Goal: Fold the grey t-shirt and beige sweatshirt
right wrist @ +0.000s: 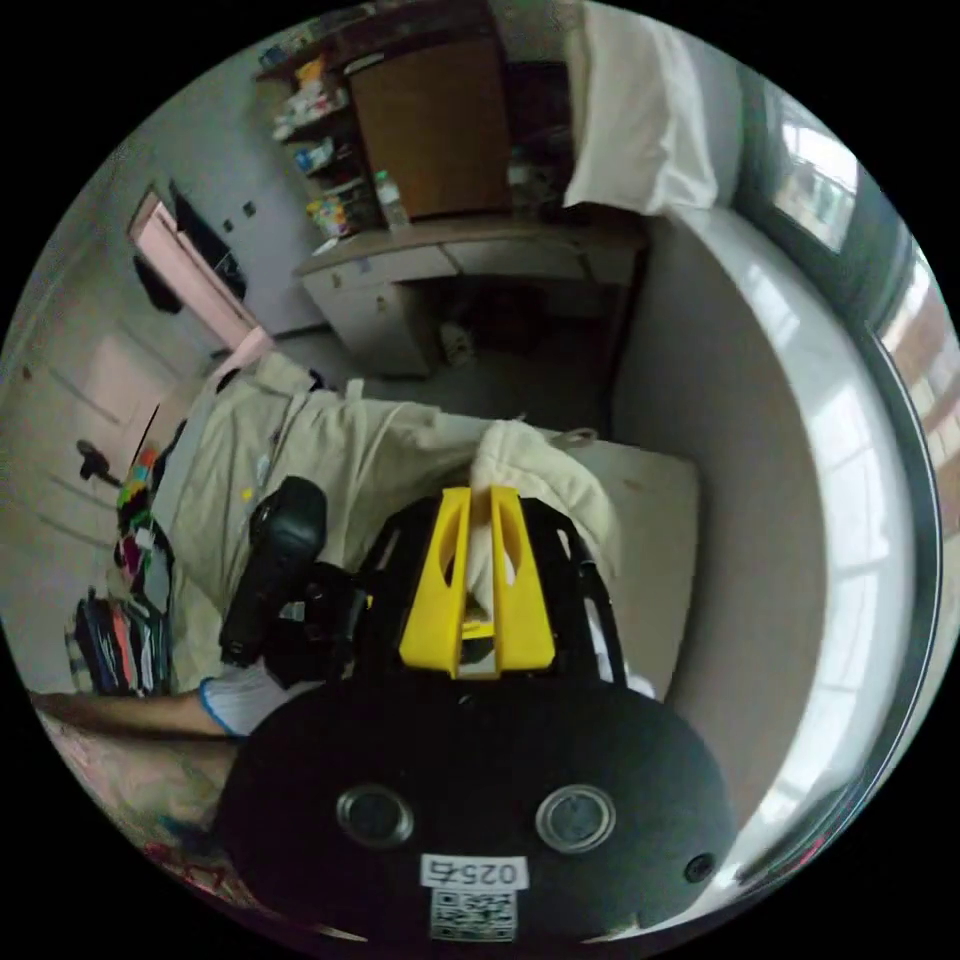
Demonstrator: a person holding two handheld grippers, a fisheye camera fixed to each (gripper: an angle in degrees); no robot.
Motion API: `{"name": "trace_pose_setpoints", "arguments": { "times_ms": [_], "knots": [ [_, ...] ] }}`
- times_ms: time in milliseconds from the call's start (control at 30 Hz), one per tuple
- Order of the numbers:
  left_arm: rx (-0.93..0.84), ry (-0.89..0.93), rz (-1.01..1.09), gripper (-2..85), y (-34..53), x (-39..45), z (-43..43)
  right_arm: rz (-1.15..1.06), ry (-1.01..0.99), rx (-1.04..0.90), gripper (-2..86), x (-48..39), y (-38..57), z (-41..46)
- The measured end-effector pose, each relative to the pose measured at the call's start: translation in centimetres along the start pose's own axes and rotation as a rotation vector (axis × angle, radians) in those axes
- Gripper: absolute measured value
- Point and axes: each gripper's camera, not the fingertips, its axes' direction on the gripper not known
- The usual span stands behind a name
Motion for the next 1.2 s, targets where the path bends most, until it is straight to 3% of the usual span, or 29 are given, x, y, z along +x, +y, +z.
{"name": "trace_pose_setpoints", "arguments": {
  "times_ms": [67,200,300,467,600,667,733,800,867,1033,1200],
  "knots": [
    [0.017,0.044,-0.184,11.6,4.2,-3.3,-0.5,-0.105,-0.052,-0.101,5.4,-2.0,-1.5,5.3],
    [0.024,0.076,-0.327,14.2,10.1,-4.7,-1.6,-0.149,-0.231,-0.356,10.5,-0.8,-2.3,12.1],
    [0.034,0.028,-0.218,15.2,10.0,-1.1,-2.9,-0.175,-0.421,-0.272,14.8,1.9,-1.7,7.8],
    [0.064,-0.131,0.155,17.3,3.7,8.7,-0.2,0.03,-0.111,-0.065,12.7,11.8,-0.3,-0.2],
    [-0.038,-0.27,0.253,17.8,0.2,11.6,5.2,0.133,-0.231,-0.237,14.2,18.0,-0.5,5.0],
    [-0.235,-0.417,0.249,17.0,-0.3,11.3,10.2,0.201,-0.337,-0.358,12.9,19.6,0.5,9.5],
    [-0.138,-0.485,0.379,13.9,0.8,13.4,10.0,0.189,-0.276,-0.33,9.4,19.4,1.4,9.9],
    [-0.165,-0.449,0.325,10.6,0.3,14.0,9.4,0.175,-0.194,-0.356,3.0,18.7,2.2,10.4],
    [-0.173,-0.499,0.192,3.2,-0.9,14.0,7.8,0.14,-0.263,-0.387,-0.3,18.1,3.0,11.2],
    [-0.114,-0.183,-0.118,-0.9,-4.4,12.1,1.2,0.305,-0.307,-0.195,-0.7,20.3,4.2,6.7],
    [0.184,0.065,-0.198,-1.4,-5.7,12.5,-9.6,0.497,-0.751,0.041,-0.7,22.5,4.6,1.4]
  ]
}}
